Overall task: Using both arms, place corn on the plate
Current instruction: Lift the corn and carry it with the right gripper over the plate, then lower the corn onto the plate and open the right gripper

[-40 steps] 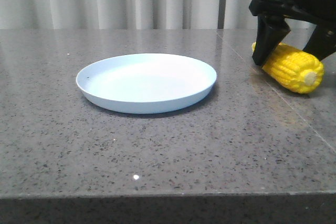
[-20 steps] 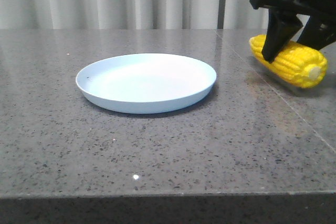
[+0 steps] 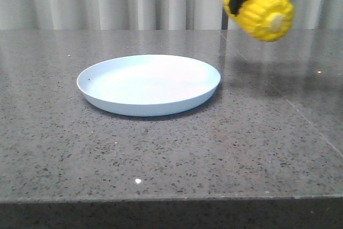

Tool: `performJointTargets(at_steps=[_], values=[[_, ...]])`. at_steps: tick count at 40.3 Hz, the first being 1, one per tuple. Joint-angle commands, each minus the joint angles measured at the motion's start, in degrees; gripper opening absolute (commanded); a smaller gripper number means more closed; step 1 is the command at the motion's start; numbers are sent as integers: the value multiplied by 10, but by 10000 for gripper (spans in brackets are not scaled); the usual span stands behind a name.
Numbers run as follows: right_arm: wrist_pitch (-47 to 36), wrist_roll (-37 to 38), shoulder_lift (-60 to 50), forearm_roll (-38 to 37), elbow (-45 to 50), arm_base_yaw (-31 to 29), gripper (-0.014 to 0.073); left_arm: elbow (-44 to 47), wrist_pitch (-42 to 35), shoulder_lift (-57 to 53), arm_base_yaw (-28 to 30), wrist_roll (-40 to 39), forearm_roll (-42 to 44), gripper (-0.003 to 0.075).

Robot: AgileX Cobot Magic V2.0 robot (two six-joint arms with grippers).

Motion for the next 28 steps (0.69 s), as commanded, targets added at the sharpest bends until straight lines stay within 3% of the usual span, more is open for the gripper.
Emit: performJointTargets(at_steps=[1, 9, 21, 24, 28], values=[[-9, 60, 16, -36, -56, 56, 6, -14, -46, 7, 0, 0, -2, -20], [17, 112, 92, -36, -132, 115, 6, -14, -46, 7, 0, 0, -2, -20], [54, 150, 144, -37, -148, 118, 20, -14, -46, 7, 0, 0, -2, -20], [65, 150, 155, -32, -148, 118, 92, -14, -46, 7, 0, 0, -2, -20], [70, 150, 158, -24, -148, 119, 276, -14, -46, 7, 0, 0, -2, -20]])
